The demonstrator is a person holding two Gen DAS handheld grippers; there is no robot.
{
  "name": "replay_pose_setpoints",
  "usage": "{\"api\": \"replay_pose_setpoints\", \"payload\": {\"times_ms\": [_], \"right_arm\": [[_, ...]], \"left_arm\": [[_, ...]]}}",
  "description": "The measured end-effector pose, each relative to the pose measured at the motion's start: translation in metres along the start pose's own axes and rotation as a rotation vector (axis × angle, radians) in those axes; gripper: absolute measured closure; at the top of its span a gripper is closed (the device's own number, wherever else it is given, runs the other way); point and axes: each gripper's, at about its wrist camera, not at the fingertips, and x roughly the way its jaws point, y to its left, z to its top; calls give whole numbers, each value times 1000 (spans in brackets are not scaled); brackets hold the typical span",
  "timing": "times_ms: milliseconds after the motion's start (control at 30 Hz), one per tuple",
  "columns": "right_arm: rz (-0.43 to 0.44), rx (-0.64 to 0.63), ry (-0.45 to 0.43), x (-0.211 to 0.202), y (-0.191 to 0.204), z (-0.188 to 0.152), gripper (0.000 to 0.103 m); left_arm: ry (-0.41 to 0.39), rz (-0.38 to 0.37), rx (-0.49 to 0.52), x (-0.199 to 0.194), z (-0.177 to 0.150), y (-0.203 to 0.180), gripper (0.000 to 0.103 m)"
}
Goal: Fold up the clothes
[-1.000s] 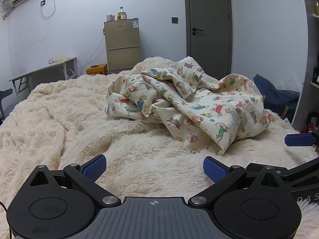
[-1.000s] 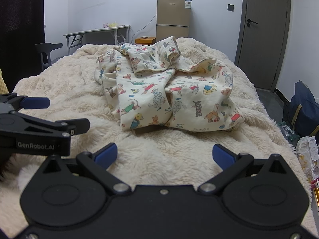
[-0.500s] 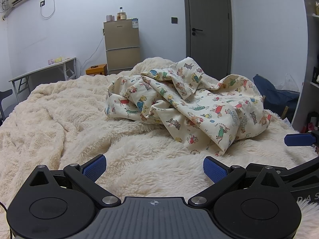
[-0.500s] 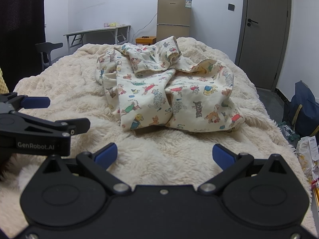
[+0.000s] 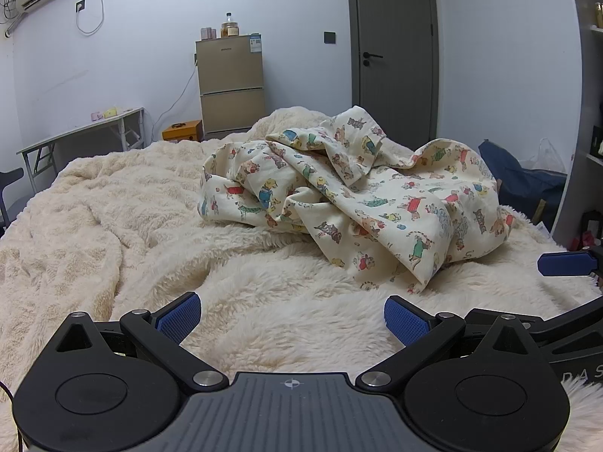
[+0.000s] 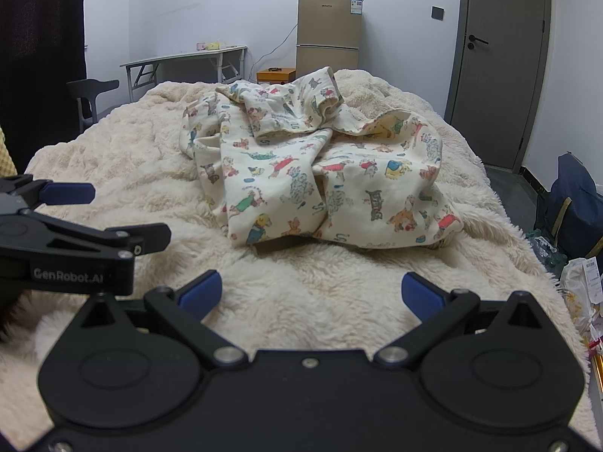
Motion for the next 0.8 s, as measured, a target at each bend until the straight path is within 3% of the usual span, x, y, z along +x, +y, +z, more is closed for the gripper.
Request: {"api": "replay_pose_setpoints", "payload": {"times_ms": [800], "right_arm": [[3, -1, 3, 1, 0, -1, 0]], "left_arm": [[4, -3, -4, 2, -1, 1, 0]]}}
